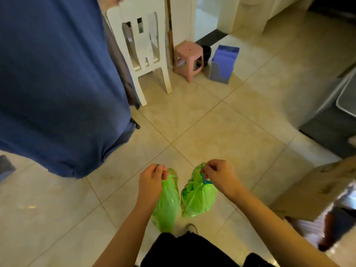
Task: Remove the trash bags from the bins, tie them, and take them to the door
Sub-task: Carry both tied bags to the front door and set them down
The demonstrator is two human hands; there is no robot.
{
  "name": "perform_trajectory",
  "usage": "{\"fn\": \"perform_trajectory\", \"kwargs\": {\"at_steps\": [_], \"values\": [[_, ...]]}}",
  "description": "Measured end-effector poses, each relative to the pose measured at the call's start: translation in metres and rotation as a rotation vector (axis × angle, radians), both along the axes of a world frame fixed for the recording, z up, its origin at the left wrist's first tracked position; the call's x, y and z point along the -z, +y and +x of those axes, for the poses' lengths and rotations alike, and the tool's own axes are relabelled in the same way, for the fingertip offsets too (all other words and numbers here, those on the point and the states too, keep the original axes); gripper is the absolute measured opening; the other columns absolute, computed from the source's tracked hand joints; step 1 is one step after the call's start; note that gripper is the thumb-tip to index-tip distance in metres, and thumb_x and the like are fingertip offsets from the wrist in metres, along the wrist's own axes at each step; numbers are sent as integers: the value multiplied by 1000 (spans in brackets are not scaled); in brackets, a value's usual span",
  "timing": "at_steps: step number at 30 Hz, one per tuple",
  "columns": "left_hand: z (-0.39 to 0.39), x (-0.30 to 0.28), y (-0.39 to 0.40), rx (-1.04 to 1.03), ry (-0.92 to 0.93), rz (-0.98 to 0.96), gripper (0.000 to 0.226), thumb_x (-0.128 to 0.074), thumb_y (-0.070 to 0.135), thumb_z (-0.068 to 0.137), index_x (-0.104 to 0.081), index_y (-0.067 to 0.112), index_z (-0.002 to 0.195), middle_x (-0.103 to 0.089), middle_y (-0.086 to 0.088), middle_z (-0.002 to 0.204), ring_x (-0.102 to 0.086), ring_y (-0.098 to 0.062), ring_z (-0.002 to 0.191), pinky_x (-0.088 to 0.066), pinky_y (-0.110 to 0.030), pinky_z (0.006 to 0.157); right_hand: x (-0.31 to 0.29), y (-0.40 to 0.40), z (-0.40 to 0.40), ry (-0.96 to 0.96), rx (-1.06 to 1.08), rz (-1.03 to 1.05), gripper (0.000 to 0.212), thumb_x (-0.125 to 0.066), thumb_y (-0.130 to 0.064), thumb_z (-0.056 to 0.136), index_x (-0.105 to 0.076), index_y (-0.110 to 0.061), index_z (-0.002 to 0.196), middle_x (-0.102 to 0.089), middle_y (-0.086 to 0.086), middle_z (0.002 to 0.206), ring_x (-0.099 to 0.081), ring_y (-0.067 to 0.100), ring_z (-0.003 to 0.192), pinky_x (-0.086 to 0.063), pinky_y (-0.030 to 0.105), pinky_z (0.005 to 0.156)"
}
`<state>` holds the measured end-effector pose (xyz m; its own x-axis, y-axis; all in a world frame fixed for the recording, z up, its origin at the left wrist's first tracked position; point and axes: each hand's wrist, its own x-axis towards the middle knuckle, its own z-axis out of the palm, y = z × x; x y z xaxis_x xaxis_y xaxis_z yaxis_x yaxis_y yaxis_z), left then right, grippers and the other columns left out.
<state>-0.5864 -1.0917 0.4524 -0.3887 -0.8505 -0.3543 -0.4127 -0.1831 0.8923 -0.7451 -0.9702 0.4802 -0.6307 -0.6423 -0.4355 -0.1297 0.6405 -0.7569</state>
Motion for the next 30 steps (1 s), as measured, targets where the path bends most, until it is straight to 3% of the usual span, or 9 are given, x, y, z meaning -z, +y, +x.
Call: {"fn": "perform_trajectory", "kwargs": {"at_steps": [7,12,16,22,30], "values": [[-157,-4,-50,169,43,17,30,-46,7,95,-64,13,72,-66,-5,70,-61,-17,63,-52,-37,75,2,-21,-131,-2,188,14,29,-51,-6,86,-65,-18,63,-64,-4,58,-56,6,54,-37,9,45],[-279,4,-90,316,90,34,32,-47,5,95,-66,13,71,-66,-2,66,-61,-17,60,-53,-42,74,4,-39,-232,26,329,29,28,-52,-7,86,-65,-17,63,-61,-6,54,-51,-5,42,-36,8,42],[-377,3,-113,465,80,46,28,-48,7,96,-66,10,75,-65,-1,63,-59,-10,56,-52,-35,70,1,-46,-316,8,507,14,27,-53,-9,86,-67,-18,65,-62,-9,48,-53,-3,44,-36,7,43],[-524,-3,-128,599,99,49,24,-47,7,96,-67,7,82,-63,-4,64,-58,-10,57,-51,-28,67,-8,-47,-437,-12,687,-16,25,-52,-9,86,-71,-12,69,-62,-9,48,-52,11,53,-46,27,58],[-716,7,-135,593,107,33,29,-47,4,96,-66,11,75,-62,-4,62,-59,-8,54,-50,-17,60,2,-38,-607,-119,798,-116,22,-55,-7,85,-70,-6,69,-64,-3,57,-51,15,58,-45,31,61]]}}
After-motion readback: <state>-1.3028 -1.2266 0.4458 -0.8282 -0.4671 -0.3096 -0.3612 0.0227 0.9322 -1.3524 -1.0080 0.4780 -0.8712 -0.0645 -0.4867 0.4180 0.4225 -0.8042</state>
